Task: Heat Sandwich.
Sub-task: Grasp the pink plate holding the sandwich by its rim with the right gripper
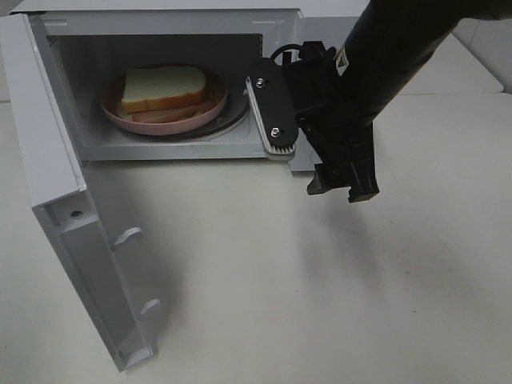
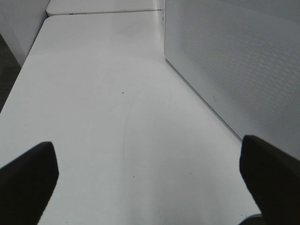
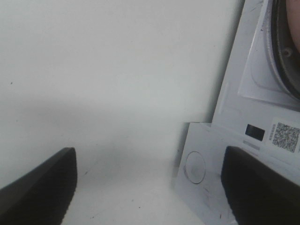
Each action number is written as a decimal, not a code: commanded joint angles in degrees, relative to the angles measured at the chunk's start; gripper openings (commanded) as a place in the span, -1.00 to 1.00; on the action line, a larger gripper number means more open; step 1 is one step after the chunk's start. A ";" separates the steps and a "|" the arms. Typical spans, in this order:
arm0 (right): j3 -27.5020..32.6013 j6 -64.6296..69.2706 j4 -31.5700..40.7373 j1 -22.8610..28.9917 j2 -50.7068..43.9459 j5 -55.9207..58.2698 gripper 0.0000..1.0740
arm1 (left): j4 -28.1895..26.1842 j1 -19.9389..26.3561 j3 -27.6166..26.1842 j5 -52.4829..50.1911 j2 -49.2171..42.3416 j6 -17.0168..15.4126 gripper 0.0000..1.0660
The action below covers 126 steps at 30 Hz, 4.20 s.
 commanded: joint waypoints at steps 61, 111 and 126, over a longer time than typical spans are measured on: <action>-27.04 5.33 -0.52 3.21 25.61 -8.25 0.47 | 0.23 -0.06 0.17 -0.69 -0.97 -0.11 0.84; -49.27 10.89 -4.81 6.42 40.51 0.40 0.42 | 0.57 -0.06 0.17 -0.69 -0.97 -0.11 0.84; -56.32 10.66 -5.44 6.36 45.44 0.63 0.42 | 0.74 -0.06 0.17 -0.69 -0.97 -0.11 0.84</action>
